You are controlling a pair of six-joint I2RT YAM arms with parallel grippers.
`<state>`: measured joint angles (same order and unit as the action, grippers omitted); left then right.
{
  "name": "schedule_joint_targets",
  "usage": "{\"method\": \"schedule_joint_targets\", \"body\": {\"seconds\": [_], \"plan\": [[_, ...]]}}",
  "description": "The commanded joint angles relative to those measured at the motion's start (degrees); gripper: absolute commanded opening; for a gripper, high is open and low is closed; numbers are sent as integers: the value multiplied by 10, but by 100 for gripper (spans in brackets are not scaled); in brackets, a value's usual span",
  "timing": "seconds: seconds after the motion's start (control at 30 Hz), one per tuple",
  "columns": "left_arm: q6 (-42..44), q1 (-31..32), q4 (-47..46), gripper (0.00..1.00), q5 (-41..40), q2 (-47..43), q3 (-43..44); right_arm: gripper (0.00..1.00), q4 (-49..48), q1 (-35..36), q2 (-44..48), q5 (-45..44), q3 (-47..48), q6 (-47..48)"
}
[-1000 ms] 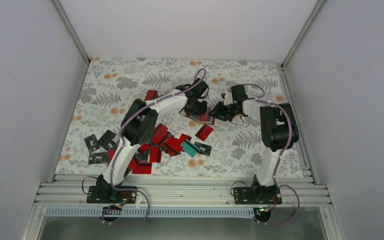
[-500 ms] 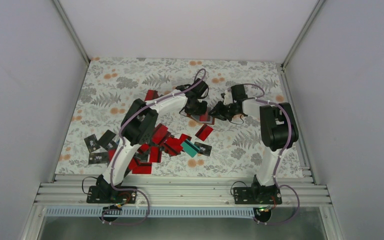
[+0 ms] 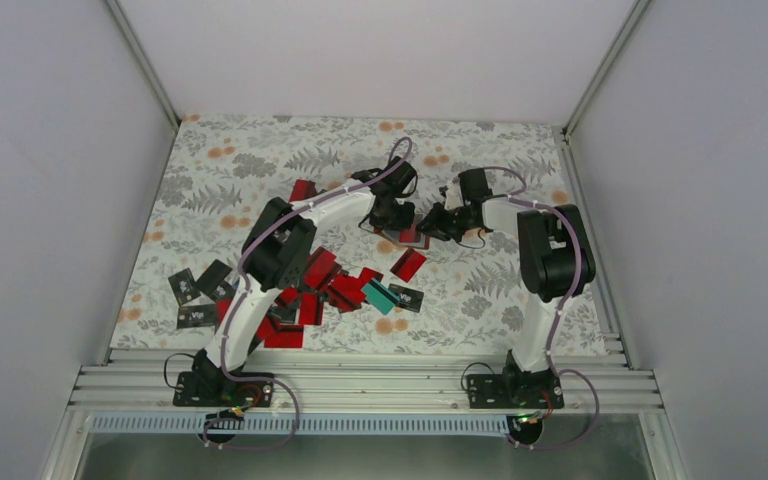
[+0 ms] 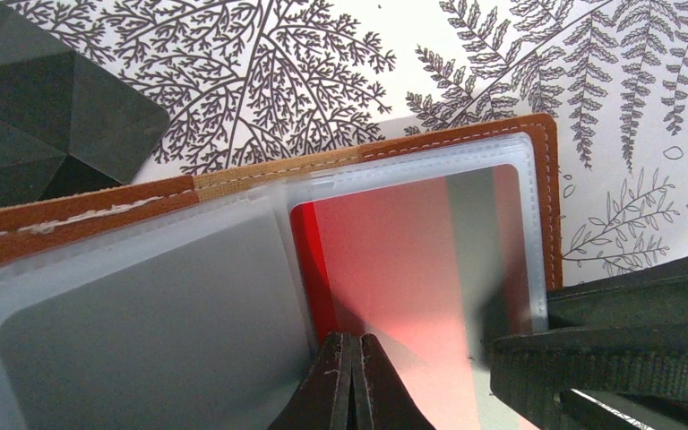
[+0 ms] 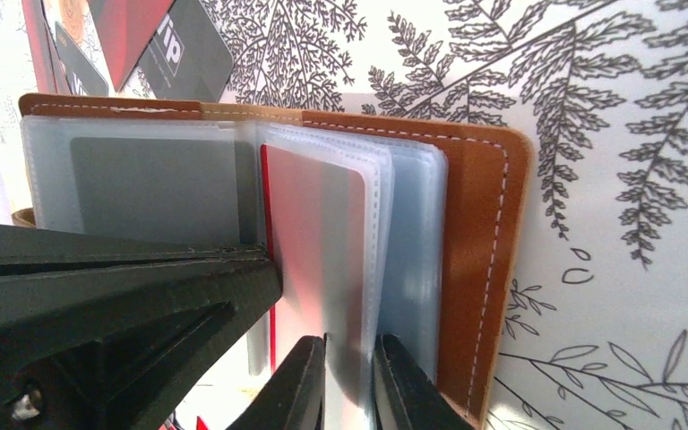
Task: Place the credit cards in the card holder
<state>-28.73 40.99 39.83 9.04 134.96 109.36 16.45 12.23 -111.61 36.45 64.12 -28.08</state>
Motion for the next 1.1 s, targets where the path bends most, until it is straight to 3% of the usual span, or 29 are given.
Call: {"method": "schedule_joint_targets", "body": {"seconds": [0.0,0.13,0.4,0.6,0.8,1.07], "plan": [[-1,3,1,2,8,13,-6,14,2,7,-12,-1,12,-3],[-7,3,-3,2,14,7,-8,5,2,7,-13,-3,12,-2],[-12,4,-3,3,22,-44,-13,4,55,6,2,-53,26,16],[-1,1,14,10,-9,-87,-21,4,98,6,18,-77,38,32],[12,-9,5,10,-51,-121,-79,4,131,9,29,-100,55,46],[16,-25,-49,10,-42,-130,-153,5,160,32,22,-108,87,45]]}}
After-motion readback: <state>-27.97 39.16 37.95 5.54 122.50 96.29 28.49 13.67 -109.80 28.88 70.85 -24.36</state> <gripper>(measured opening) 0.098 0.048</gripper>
